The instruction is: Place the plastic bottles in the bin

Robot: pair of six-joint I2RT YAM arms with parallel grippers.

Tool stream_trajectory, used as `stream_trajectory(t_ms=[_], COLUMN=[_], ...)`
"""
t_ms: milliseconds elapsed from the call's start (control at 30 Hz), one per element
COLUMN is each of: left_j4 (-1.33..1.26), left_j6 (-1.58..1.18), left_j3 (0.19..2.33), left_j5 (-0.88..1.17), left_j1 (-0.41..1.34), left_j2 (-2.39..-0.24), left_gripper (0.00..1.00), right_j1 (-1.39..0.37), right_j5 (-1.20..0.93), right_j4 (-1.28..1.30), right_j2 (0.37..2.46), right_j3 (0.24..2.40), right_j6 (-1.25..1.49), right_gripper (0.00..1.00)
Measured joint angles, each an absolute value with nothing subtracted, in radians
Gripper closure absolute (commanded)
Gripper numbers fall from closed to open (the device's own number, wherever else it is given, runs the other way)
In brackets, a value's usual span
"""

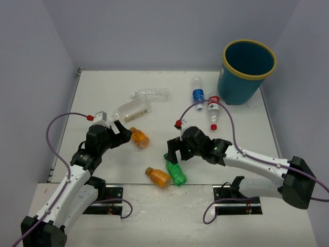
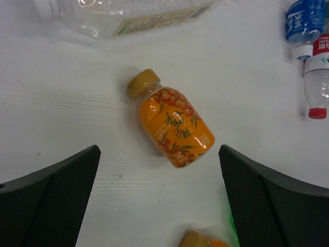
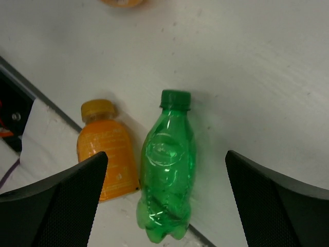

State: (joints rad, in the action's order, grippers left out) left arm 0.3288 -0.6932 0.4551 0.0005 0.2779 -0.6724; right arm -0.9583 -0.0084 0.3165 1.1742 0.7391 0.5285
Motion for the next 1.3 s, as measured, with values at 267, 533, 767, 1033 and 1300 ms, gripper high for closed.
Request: stream_trajectory(t_ms=[267, 533, 767, 1033, 1300], left_j4=[0.343, 0.346, 0.346, 0.347, 0.343], left_j6=[-0.715, -0.715, -0.718, -0.723, -0.714], left_j3=[0.432, 0.43, 0.43, 0.432, 0.499], left_j5=[0.031, 0.03, 0.019, -0.021, -0.041], left_j1=[0.282, 0.283, 0.283, 0.283, 0.283], left_j2=[-0.656, -0.663, -0.685, -0.737, -0.799], left_gripper=[0.0, 0.0, 0.0, 0.0, 0.0], right_j1=[-1.091, -1.128, -1.127, -1.095, -0.666], right_j5=[0.009, 0.098, 0.198, 0.287, 0.345], right_j4=[0.31, 0.304, 0.335, 0.395, 0.372], right_j2=[1.293, 1.41, 1.396, 1.333, 1.293], right_j3=[0.663, 0.694, 0.694, 0.779, 1.087], right_j6=[0.643, 0.738, 0.774, 0.731, 0.558], right_gripper=[0.01, 0.34, 0.68, 0.7, 0.72])
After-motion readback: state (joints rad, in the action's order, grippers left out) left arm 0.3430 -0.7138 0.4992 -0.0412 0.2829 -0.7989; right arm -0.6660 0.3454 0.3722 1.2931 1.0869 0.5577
